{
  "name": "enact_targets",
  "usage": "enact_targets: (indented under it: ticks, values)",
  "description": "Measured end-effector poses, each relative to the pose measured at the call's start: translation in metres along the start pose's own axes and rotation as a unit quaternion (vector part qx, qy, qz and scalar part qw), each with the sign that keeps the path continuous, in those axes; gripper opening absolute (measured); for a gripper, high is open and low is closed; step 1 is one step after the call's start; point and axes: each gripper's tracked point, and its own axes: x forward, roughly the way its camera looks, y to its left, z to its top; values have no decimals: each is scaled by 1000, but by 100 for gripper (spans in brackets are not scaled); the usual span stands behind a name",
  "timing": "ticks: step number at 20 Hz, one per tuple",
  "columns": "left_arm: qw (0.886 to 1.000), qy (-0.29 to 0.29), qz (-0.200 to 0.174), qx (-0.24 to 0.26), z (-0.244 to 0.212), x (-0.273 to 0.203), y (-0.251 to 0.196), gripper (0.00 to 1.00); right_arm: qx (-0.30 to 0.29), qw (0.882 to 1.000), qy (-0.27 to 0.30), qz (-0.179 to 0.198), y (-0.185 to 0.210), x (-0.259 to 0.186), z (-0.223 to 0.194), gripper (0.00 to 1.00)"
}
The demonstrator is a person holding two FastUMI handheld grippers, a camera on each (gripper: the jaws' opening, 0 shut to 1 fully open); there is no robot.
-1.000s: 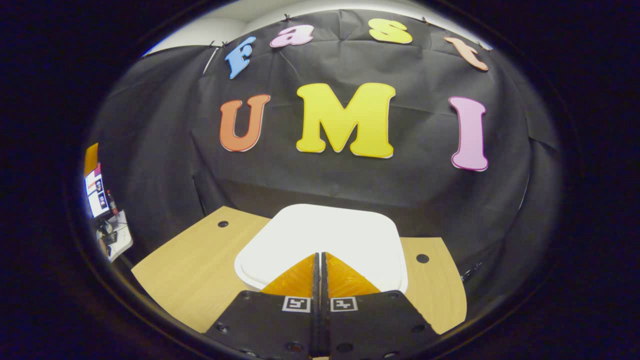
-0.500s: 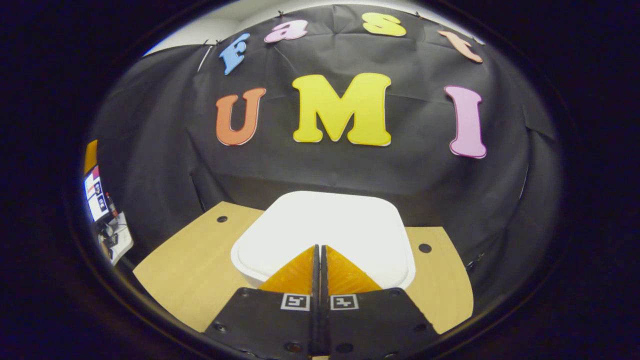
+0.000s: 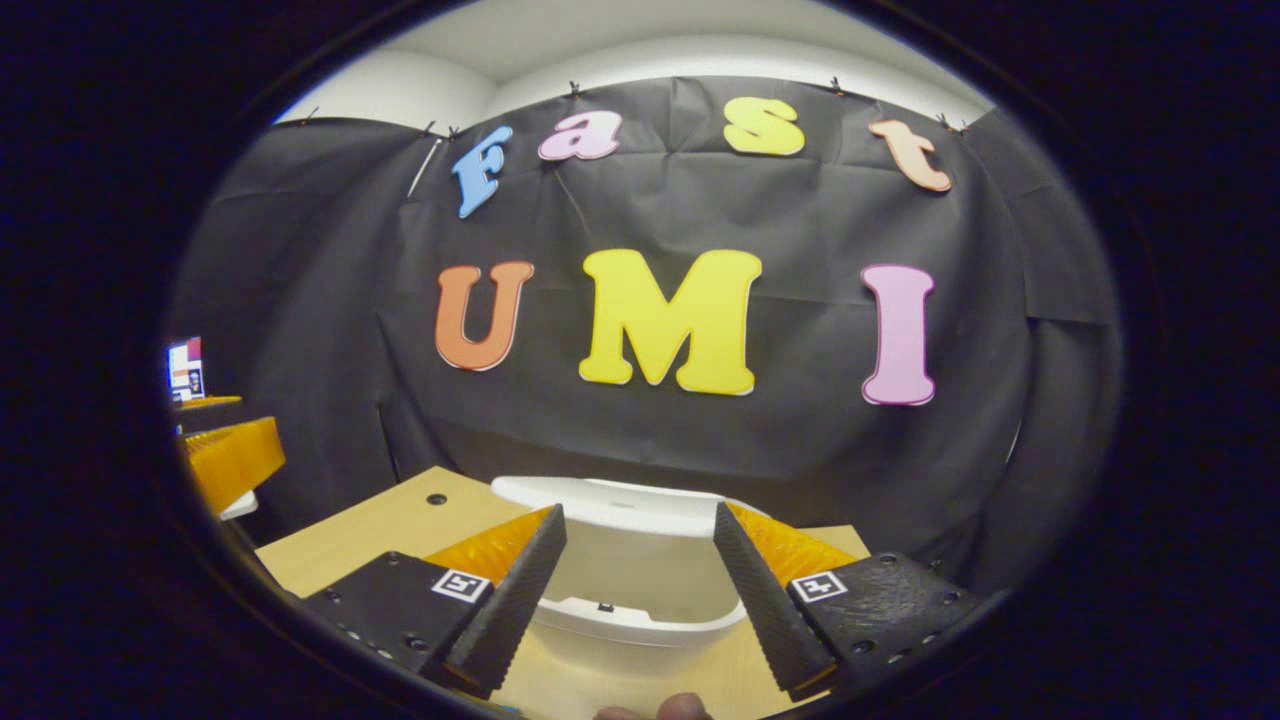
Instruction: Press the lid of the desktop garbage bin to open it, pick up the crumpled paper on the desktop and throw it into the bin, then pick up the pop can on the desktop and drop it into the bin, and finally close the garbage bin lid.
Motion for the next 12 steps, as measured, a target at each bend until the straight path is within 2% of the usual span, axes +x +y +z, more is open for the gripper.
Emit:
enact_targets:
  ticks: [4, 7, 12]
  values:
    - [1000, 4, -16, 2, -8, 0, -10, 97, 11, 1000, -14, -13, -10, -20, 4, 97]
    - [999, 19, -32, -3, -23, -4, -17, 97, 21, 999, -21, -28, -22, -39, 5, 95]
    - [996, 64, -56, -1, -57, -7, -30, 97, 26, 998, -5, -49, -39, -65, -17, 97]
